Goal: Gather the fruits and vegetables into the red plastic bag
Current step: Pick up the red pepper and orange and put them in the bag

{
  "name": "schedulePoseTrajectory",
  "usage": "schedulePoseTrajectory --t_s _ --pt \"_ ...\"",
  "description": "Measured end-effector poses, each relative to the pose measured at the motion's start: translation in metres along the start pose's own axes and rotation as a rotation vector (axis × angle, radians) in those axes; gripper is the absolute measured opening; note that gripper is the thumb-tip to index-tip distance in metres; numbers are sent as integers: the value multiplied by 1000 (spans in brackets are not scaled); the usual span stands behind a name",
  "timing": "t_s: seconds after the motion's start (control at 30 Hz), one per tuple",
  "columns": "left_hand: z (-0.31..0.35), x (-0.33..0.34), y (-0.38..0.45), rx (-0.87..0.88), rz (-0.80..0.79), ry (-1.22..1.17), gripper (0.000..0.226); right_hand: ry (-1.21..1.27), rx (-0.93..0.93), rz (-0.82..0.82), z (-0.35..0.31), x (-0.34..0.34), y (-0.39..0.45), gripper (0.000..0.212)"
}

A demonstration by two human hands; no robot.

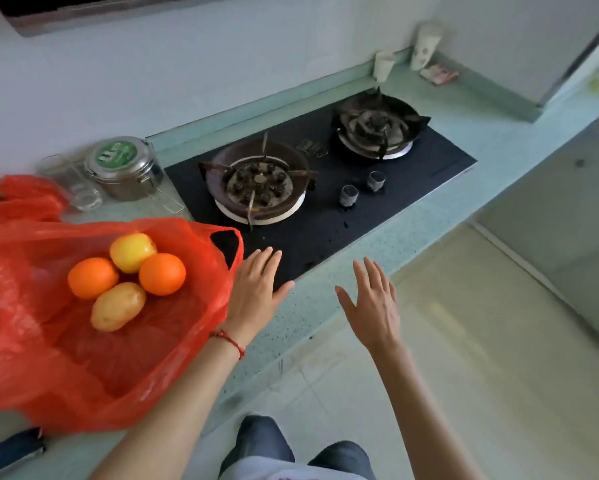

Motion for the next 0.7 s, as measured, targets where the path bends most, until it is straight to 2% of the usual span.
schedulePoseTrajectory --t_s 0.43,0.7 --pt "249 54 -11 472 -86 -25 66 -35 434 296 192 -126 -136 61" --pt "381 82 -57 745 -182 -46 71 -71 712 427 267 -179 -243 59"
Point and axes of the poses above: each hand's wrist, its own y-axis towards the middle knuckle, its own x-axis out of the palm, z = x × y, the point moved 8 cm from there along y, towards the middle knuckle, and after that the axes turned 8 degrees about y, right-handed, at the moved point
